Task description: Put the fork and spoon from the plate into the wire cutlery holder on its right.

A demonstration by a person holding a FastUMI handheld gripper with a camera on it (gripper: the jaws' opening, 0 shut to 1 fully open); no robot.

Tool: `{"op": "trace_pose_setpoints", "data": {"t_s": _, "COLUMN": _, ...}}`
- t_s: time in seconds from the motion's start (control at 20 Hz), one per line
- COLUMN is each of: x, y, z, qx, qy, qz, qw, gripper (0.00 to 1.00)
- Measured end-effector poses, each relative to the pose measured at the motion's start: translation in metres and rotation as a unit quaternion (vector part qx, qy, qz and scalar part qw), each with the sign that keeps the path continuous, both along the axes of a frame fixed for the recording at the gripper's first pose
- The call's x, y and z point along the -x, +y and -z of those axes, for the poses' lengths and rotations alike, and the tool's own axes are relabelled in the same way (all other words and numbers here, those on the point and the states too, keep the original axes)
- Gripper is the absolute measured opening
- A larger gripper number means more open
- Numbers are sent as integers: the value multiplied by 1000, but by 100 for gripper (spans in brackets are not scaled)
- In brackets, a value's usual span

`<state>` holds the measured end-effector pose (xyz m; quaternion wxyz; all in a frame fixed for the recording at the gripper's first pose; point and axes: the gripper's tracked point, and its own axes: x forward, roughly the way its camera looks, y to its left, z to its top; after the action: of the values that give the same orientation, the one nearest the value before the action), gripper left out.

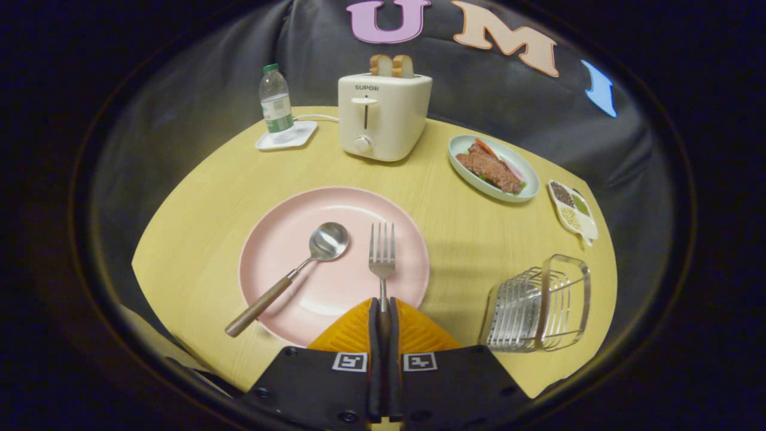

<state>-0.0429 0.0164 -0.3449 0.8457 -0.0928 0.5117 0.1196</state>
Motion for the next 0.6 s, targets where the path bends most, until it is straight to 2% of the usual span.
{"op": "trace_pose_setpoints", "data": {"t_s": 0.6, "x": -2, "y": -61, "z": -49, "qx": -2, "qy": 21, "qz": -23, "qw": 1000, "gripper": 8}}
